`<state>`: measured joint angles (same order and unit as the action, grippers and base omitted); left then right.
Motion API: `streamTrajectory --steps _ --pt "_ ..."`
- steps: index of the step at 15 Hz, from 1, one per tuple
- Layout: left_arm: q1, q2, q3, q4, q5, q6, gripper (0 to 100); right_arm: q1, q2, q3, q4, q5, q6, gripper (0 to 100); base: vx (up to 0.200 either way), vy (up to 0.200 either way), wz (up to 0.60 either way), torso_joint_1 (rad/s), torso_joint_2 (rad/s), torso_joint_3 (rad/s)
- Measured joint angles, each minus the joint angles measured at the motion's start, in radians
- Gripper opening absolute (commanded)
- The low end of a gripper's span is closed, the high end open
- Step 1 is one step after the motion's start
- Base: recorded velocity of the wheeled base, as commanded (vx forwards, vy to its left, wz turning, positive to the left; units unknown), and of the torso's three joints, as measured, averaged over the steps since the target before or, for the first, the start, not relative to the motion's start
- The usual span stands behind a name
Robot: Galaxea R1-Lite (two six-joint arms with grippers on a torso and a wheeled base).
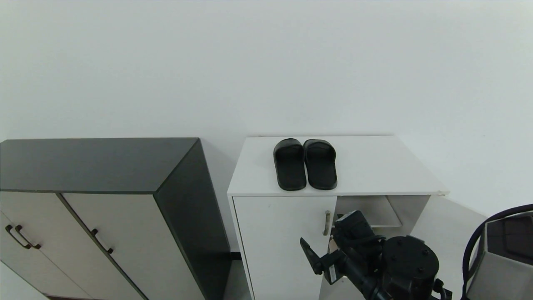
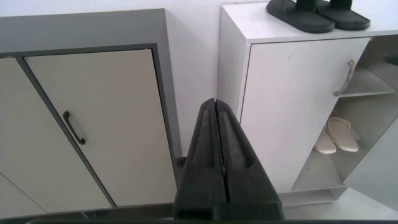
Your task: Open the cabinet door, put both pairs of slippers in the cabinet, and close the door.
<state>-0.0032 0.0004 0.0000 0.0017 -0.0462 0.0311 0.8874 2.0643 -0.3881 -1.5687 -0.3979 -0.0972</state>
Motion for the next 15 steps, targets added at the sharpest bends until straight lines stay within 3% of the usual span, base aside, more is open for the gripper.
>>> streamTrajectory --steps 2,3,7,9,15 --pt "0.0 0.0 0.0 0.0 0.0 -0.001 0 -0.002 0.003 -0.045 0.027 -0.024 -0.004 100 0.0 0.0 0.0 0.0 0.0 0.0" --pt "0.0 0.0 0.0 0.0 -0.001 -0.001 0 -0.003 0.002 -0.094 0.111 -0.054 0.001 100 0.0 0.0 0.0 0.0 0.0 0.0" --pt "0.0 0.0 0.0 0.0 -0.001 0.001 0 -0.003 -0.033 -0.389 0.617 -0.209 0.151 100 0.0 0.0 0.0 0.0 0.0 0.0" --pt "-0.001 0.0 0.0 0.0 -0.002 0.008 0 -0.001 -0.055 -0.517 0.79 -0.298 0.229 100 0.0 0.0 0.0 0.0 0.0 0.0" --pt "0.0 0.0 0.0 0.0 -0.004 0.007 0 -0.002 -0.066 -0.597 0.8 -0.305 0.248 100 0.033 0.0 0.0 0.0 0.0 0.0"
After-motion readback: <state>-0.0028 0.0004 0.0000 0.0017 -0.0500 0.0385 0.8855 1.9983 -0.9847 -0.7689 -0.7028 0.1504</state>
